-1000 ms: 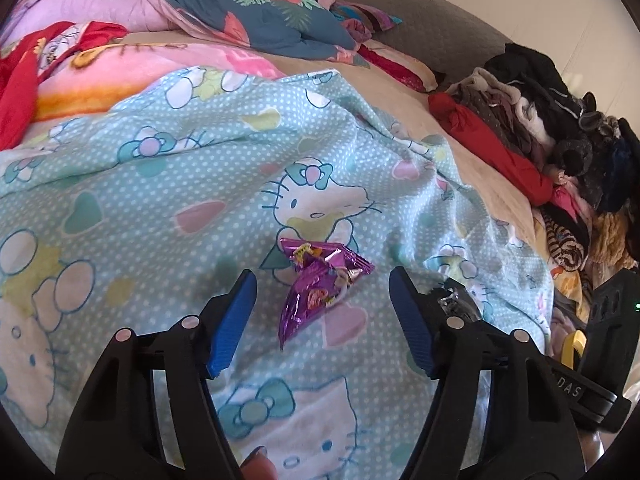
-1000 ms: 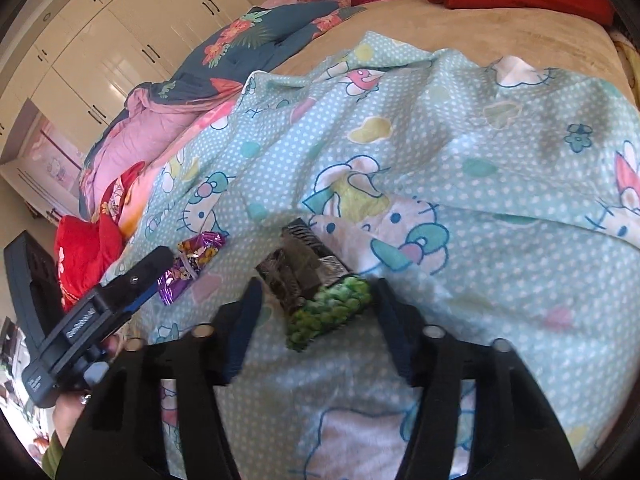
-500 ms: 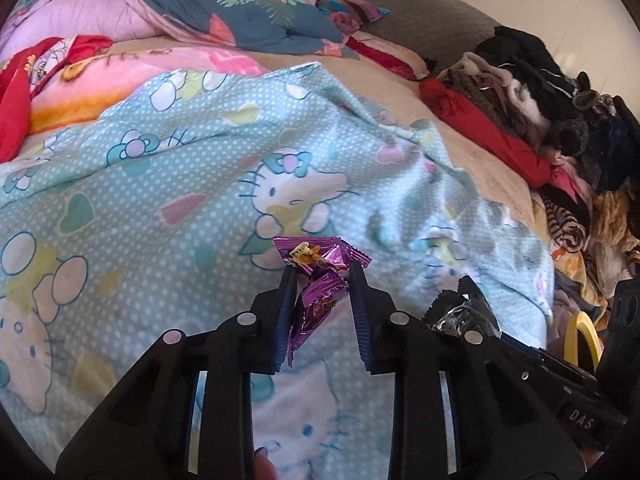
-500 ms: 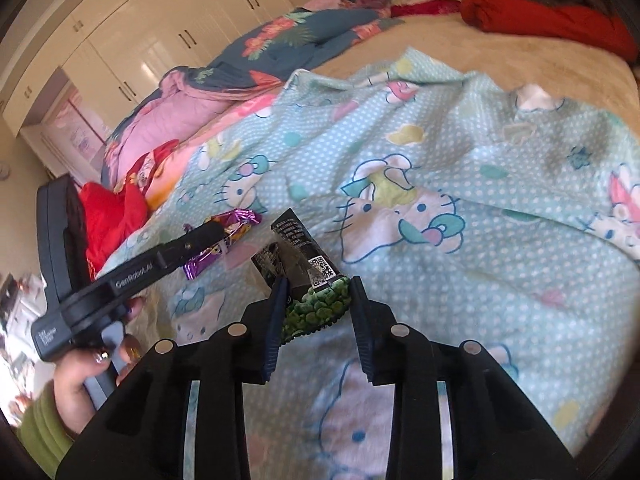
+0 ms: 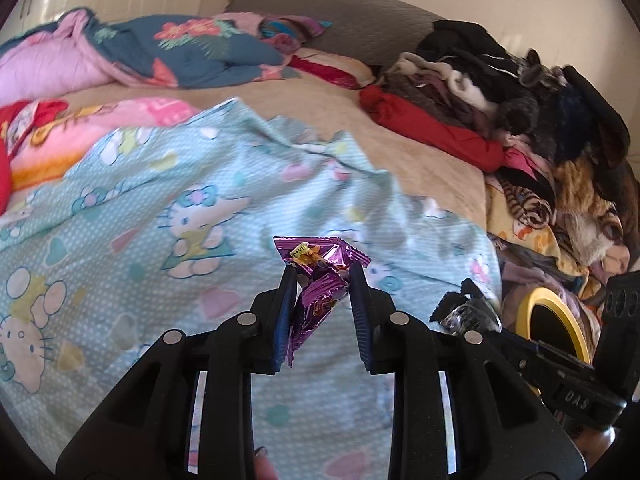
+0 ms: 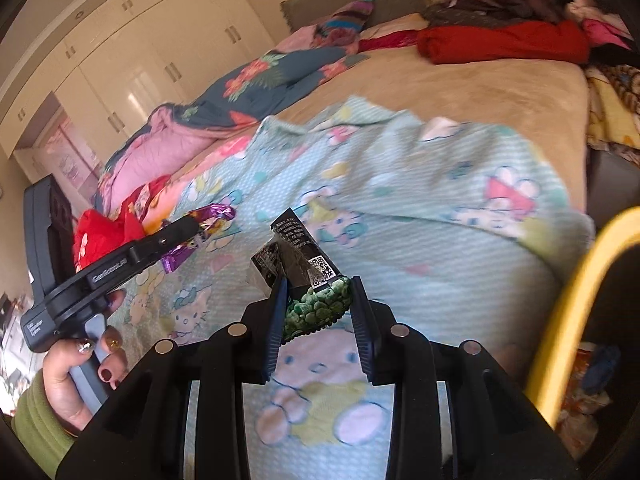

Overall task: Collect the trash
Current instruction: 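Carry both held items over the yellow-rimmed bin and open both tools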

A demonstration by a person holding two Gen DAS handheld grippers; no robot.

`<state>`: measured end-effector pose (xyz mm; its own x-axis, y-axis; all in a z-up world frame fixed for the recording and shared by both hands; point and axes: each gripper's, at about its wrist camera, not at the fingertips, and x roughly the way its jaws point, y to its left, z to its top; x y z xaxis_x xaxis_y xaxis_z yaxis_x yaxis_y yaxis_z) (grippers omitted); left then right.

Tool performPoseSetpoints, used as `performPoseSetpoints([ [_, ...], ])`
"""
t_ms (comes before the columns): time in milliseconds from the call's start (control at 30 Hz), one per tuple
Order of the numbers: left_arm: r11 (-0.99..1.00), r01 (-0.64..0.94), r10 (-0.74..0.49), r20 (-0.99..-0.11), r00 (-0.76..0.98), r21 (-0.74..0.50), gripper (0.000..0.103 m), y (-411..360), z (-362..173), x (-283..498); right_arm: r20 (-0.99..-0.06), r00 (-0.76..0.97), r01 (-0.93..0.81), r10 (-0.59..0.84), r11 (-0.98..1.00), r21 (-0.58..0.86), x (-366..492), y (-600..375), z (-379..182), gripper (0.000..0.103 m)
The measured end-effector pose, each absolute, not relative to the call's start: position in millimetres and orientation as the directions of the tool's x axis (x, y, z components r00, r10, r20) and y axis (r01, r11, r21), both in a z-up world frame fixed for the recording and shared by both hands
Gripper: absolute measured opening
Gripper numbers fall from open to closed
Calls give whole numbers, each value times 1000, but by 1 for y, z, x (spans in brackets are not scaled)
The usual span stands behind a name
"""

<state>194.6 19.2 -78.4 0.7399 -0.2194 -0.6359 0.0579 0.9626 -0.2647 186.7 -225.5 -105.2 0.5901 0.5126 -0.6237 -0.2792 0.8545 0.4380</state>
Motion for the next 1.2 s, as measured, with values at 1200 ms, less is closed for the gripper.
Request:
performPoseSetpoints([
  [1200,903,384,-416,-609,675,-191,20,-134,-43,146,-601,744,14,293,891,453,125,-413,-92,30],
])
